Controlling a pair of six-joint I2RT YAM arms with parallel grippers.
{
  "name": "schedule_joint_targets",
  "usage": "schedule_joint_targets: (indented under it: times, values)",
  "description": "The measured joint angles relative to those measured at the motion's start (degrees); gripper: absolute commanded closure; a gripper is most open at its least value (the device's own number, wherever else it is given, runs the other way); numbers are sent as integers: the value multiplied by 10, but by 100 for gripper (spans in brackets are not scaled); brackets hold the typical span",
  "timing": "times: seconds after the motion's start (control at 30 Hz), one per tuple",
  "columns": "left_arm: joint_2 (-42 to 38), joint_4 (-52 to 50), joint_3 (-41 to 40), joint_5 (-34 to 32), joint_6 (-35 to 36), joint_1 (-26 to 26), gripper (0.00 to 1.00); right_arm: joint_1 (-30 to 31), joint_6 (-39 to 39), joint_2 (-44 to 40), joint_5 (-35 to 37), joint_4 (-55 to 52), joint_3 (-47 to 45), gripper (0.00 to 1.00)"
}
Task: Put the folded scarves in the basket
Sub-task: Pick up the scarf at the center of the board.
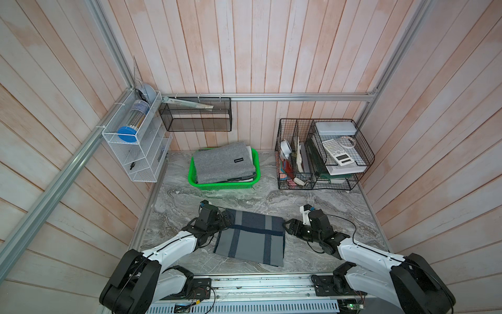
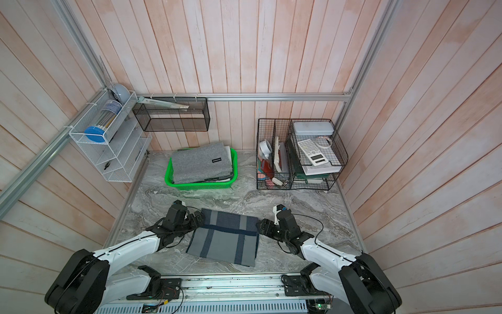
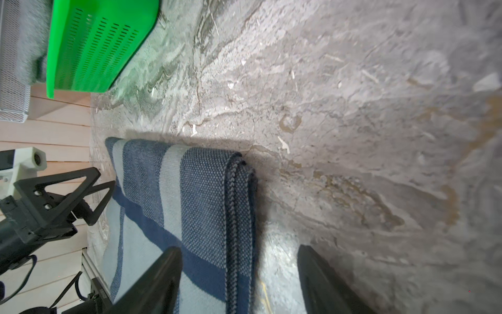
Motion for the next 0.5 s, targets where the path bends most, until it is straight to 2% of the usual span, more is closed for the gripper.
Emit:
schedule_joint_targets:
  times: [0.33, 0.5]
  values:
    - [44, 42, 12, 11, 5, 0, 20, 21, -2, 74, -26, 64, 19, 30]
    - [67, 73, 14, 28, -2, 0, 34, 37, -6, 129, -39, 73, 56, 36]
